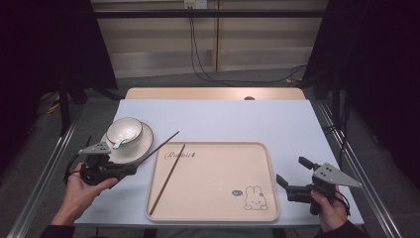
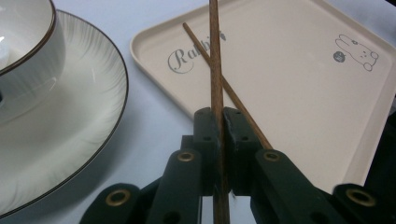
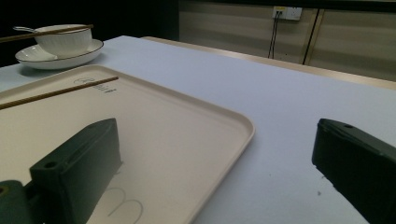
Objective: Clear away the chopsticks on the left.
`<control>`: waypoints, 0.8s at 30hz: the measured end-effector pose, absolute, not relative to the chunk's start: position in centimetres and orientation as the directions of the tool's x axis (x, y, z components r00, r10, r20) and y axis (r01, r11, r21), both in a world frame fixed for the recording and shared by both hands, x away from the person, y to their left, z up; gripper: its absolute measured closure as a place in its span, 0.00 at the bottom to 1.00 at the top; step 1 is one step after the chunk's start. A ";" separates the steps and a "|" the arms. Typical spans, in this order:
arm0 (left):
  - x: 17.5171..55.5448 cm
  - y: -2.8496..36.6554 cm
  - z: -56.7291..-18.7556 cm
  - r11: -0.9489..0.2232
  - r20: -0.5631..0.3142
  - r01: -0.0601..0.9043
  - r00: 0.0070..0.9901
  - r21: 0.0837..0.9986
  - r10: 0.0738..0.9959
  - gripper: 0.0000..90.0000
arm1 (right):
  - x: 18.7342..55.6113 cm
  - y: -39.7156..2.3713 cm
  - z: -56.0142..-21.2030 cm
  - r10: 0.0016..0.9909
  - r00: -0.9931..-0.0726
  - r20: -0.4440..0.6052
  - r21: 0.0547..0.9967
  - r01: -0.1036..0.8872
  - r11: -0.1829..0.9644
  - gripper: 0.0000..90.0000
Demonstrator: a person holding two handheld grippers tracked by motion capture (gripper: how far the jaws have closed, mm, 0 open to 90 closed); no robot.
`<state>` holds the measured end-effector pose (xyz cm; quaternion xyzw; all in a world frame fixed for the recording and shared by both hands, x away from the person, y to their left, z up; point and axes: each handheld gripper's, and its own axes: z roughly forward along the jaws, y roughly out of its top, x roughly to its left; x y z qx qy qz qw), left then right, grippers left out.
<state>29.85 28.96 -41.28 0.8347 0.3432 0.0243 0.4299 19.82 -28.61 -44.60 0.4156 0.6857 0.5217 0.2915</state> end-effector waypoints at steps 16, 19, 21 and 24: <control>27.9 24.8 -40.5 -0.346 -0.287 0.588 0.726 0.731 0.625 0.94 | 19.8 -28.6 -44.6 0.874 -0.485 0.033 0.958 0.265 0.111 0.01; 27.5 23.8 -40.3 -0.359 -0.285 0.585 0.733 0.727 0.617 0.94 | 19.8 -28.6 -44.6 0.875 -0.482 0.033 0.958 0.265 0.110 0.01; 27.2 23.1 -40.1 -0.356 -0.290 0.584 0.736 0.730 0.612 0.94 | 19.8 -28.6 -44.6 0.874 -0.485 0.034 0.958 0.266 0.110 0.01; 26.9 22.1 -39.9 -0.349 -0.290 0.584 0.732 0.733 0.617 0.94 | 19.8 -28.6 -44.6 0.875 -0.483 0.033 0.958 0.265 0.110 0.01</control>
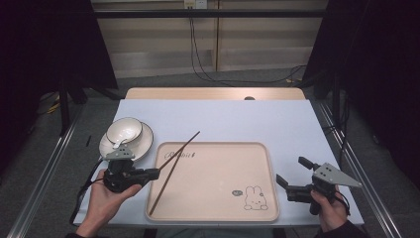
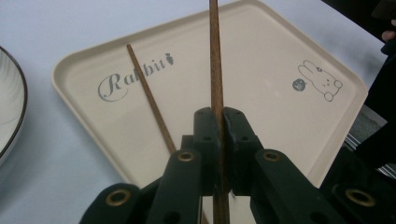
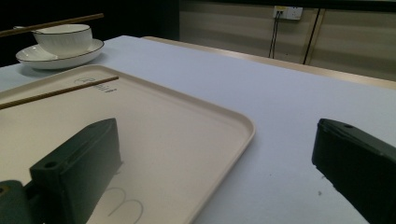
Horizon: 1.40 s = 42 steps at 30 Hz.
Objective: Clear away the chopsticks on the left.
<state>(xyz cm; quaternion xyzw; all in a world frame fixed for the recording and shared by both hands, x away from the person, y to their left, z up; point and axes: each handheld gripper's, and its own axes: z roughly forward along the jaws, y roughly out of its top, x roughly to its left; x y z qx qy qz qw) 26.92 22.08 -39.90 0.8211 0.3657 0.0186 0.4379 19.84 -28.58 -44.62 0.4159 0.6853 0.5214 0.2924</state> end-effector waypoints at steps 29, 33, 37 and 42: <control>26.0 18.0 -44.3 -0.307 -0.246 0.731 0.542 0.609 0.804 0.94 | 19.8 -28.5 -44.6 0.873 -0.487 0.033 0.958 0.265 0.111 0.01; 26.3 17.7 -44.8 -0.313 -0.219 0.738 0.526 0.598 0.822 0.94 | 19.9 -28.5 -44.6 0.872 -0.488 0.035 0.958 0.265 0.110 0.01; 26.7 17.5 -45.2 -0.317 -0.215 0.755 0.513 0.575 0.831 0.94 | 19.9 -28.6 -44.6 0.871 -0.490 0.037 0.958 0.266 0.109 0.01; 26.6 17.1 -45.6 -0.307 -0.222 0.764 0.501 0.567 0.837 0.94 | 19.8 -28.5 -44.6 0.871 -0.490 0.040 0.957 0.268 0.107 0.01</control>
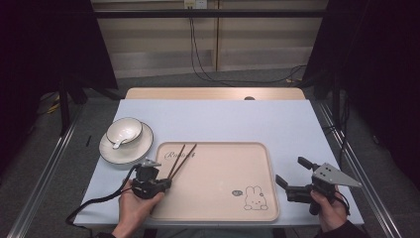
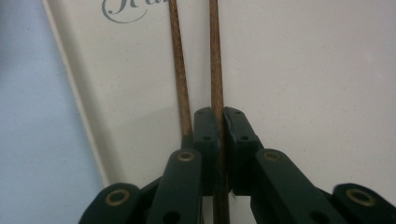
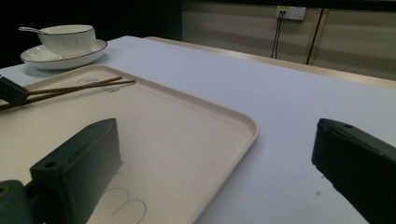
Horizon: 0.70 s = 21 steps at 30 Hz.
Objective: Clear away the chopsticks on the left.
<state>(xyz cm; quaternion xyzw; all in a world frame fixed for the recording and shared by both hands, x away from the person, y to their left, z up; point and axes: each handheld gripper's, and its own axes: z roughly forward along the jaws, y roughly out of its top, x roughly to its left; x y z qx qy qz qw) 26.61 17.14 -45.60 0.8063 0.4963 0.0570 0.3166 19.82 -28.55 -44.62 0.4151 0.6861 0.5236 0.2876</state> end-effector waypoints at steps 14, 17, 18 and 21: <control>26.6 16.9 -46.0 -0.307 -0.230 0.769 0.502 0.561 0.834 0.89 | 19.9 -28.5 -44.6 0.869 -0.493 0.035 0.958 0.263 0.111 0.01; 26.6 16.9 -46.0 -0.310 -0.232 0.768 0.505 0.561 0.831 0.89 | 19.9 -28.5 -44.7 0.869 -0.494 0.035 0.958 0.264 0.111 0.01; 26.6 17.0 -46.0 -0.312 -0.231 0.767 0.507 0.561 0.830 0.89 | 19.9 -28.5 -44.6 0.869 -0.493 0.037 0.958 0.264 0.109 0.01; 26.6 17.0 -46.0 -0.315 -0.230 0.762 0.513 0.566 0.827 0.88 | 19.9 -28.5 -44.7 0.868 -0.495 0.034 0.958 0.263 0.112 0.01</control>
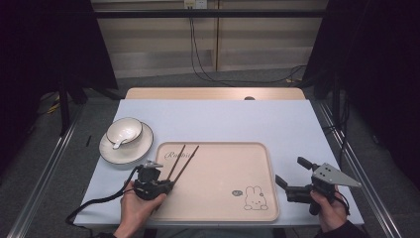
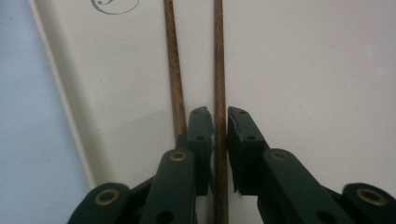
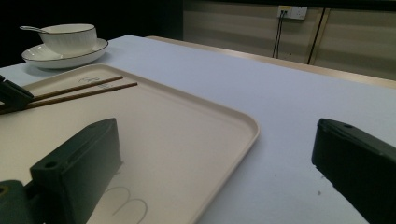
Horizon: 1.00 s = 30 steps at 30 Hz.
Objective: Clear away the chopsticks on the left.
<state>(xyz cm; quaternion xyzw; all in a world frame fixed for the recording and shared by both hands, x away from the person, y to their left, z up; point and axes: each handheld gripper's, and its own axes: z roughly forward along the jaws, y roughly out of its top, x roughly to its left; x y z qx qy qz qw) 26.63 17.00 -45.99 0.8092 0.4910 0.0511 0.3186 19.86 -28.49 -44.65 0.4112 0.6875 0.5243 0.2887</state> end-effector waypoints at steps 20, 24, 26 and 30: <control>26.2 18.7 -43.7 -0.380 -0.158 0.565 0.684 0.733 0.712 0.23 | 19.8 -28.5 -44.6 0.867 -0.497 0.038 0.959 0.263 0.109 0.01; 26.0 19.9 -42.9 -0.376 -0.116 0.512 0.696 0.773 0.708 0.10 | 19.8 -28.6 -44.6 0.867 -0.498 0.037 0.958 0.263 0.111 0.01; 25.9 21.1 -42.7 -0.344 -0.143 0.491 0.714 0.800 0.685 0.06 | 19.8 -28.6 -44.6 0.867 -0.497 0.039 0.958 0.264 0.109 0.01; 25.9 23.9 -43.1 -0.299 -0.187 0.486 0.724 0.821 0.664 0.03 | 19.8 -28.6 -44.6 0.867 -0.497 0.037 0.959 0.262 0.110 0.01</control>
